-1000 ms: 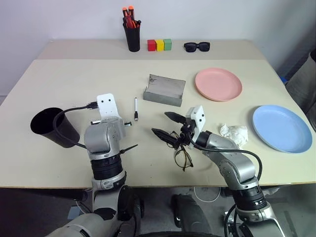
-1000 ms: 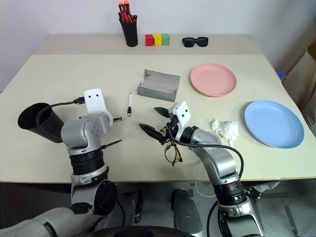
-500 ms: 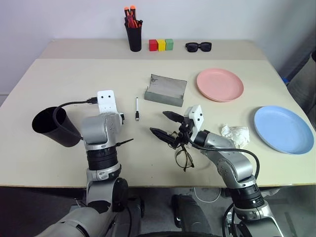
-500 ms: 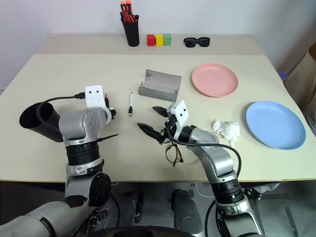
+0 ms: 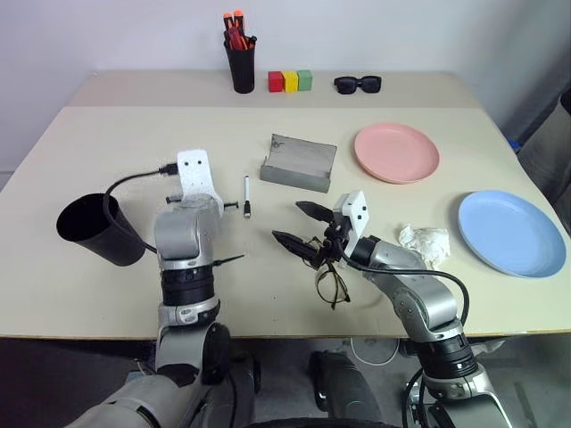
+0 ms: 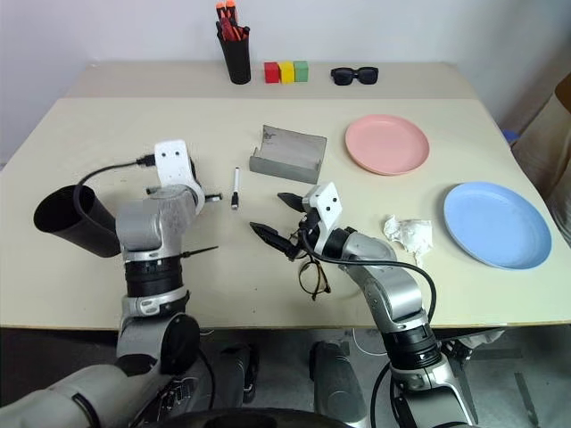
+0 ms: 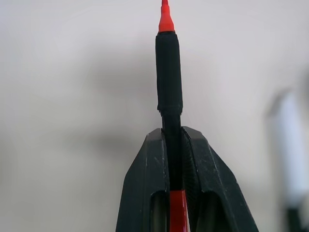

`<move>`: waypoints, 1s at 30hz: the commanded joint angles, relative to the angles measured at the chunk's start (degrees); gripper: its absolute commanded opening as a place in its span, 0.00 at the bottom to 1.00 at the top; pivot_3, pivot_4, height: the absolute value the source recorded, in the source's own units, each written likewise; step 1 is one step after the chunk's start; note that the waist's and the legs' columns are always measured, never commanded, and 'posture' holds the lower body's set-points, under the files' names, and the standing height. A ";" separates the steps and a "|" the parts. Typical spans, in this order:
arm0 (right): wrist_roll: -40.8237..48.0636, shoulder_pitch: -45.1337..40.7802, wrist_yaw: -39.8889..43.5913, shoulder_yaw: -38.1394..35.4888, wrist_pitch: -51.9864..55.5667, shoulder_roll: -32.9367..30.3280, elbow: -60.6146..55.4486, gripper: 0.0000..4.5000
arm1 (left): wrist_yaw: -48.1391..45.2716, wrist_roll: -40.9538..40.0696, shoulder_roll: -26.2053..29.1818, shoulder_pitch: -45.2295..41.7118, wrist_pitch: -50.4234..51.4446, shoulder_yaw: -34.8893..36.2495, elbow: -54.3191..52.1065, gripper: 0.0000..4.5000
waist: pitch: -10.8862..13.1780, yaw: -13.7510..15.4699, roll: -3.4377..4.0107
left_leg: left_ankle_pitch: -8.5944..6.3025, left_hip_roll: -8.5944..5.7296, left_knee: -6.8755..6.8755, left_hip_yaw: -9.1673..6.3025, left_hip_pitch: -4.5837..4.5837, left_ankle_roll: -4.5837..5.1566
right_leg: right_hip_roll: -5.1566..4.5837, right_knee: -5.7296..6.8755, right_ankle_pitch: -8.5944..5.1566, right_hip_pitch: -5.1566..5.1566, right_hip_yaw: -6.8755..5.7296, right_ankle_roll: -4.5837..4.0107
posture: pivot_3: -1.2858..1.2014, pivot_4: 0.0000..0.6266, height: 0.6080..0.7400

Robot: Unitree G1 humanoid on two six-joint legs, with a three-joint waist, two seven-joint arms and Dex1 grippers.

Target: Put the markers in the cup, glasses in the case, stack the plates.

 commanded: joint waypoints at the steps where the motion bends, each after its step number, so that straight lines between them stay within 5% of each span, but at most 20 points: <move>1: 0.89 -1.35 0.70 -1.02 -1.00 -0.15 -0.67 1.00 | -1.25 0.88 2.58 2.61 -19.83 0.15 -9.87 0.01 | -0.01 0.00 0.01 | 0.00 0.00 -0.01 0.04 0.00 0.00 | -0.01 -0.01 0.01 -0.02 0.02 -0.01 | 0.52 0.24 1.00; 9: 4.75 -1.38 3.65 -1.75 1.05 0.00 -1.85 1.00 | 6.90 13.82 10.38 16.12 -35.05 5.11 -20.58 0.01 | -0.02 0.12 0.02 | 0.00 0.01 0.01 0.06 0.01 0.03 | 0.02 0.00 0.00 0.00 0.04 -0.02 | 0.52 0.24 1.00; 13: 11.46 -1.68 6.99 -2.32 4.76 -0.20 -4.75 1.00 | 7.53 13.34 9.57 23.93 -37.50 8.85 -22.67 0.01 | -0.02 0.14 0.02 | -0.02 0.01 0.08 0.04 0.01 0.08 | 0.00 -0.02 0.00 0.06 0.02 -0.02 | 0.52 0.24 1.00; 28: 8.51 -3.53 6.41 -1.25 1.64 0.21 -1.57 1.00 | 8.19 10.72 3.40 32.31 -42.21 10.58 -20.54 0.01 | -0.03 0.03 0.00 | -0.03 0.03 0.10 0.03 0.06 0.09 | 0.05 -0.02 -0.03 0.12 -0.02 -0.08 | 0.52 0.24 1.00; 30: 8.34 -3.19 6.26 -1.22 1.40 0.21 -1.66 1.00 | 8.63 10.72 2.84 32.53 -42.03 10.93 -20.13 0.20 | -0.03 0.02 0.00 | -0.03 0.03 0.10 0.04 0.06 0.08 | 0.04 -0.02 -0.05 0.13 -0.02 -0.12 | 0.52 0.24 1.00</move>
